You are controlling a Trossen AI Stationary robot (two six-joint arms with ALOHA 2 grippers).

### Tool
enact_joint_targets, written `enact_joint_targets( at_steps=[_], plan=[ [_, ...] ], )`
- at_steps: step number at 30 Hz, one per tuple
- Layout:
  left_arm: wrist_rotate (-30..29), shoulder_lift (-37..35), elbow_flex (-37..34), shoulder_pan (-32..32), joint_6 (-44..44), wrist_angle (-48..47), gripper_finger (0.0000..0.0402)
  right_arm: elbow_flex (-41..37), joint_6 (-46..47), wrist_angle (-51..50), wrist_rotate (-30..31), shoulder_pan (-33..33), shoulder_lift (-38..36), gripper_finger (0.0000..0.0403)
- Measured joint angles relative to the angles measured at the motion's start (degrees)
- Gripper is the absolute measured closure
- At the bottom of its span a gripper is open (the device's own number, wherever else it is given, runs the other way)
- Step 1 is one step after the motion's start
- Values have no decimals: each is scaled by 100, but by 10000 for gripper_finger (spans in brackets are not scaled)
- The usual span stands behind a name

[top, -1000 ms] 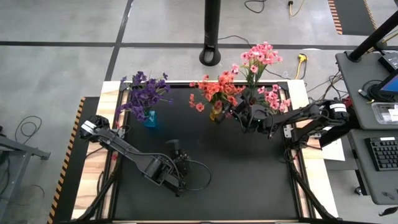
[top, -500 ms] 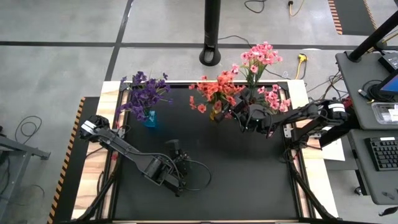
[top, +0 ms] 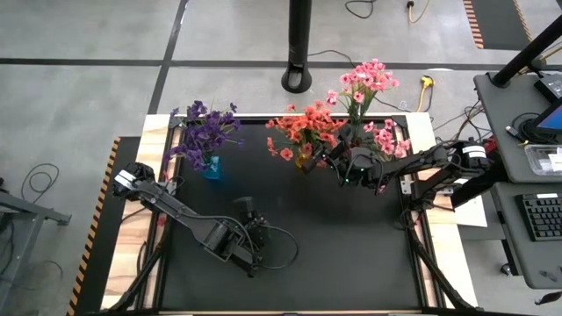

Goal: Sort flowers into vase by color
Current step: Put the orange flowers into the yellow flower vase

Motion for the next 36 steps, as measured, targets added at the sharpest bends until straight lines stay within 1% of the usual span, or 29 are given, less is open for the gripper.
enact_joint_targets(
  at_steps=[7,11,18,22,25,29,36],
  plan=[
    [-1,0,0,0,0,1,233,0,2,-43,2,0,0,337],
    [0,0,0,0,0,0,233,0,0,-145,5,0,0,316],
    [0,0,0,2,0,0,233,0,2,-456,45,39,-2,266],
    [0,0,0,0,0,0,233,0,-8,-486,461,157,-27,234],
    [-2,0,0,0,0,0,233,0,-55,-576,514,224,-74,209],
    [-4,0,0,0,0,1,233,71,-50,-960,597,298,-152,181],
    [-11,0,0,2,-2,22,233,461,316,-2179,608,308,-332,137]
  ],
)
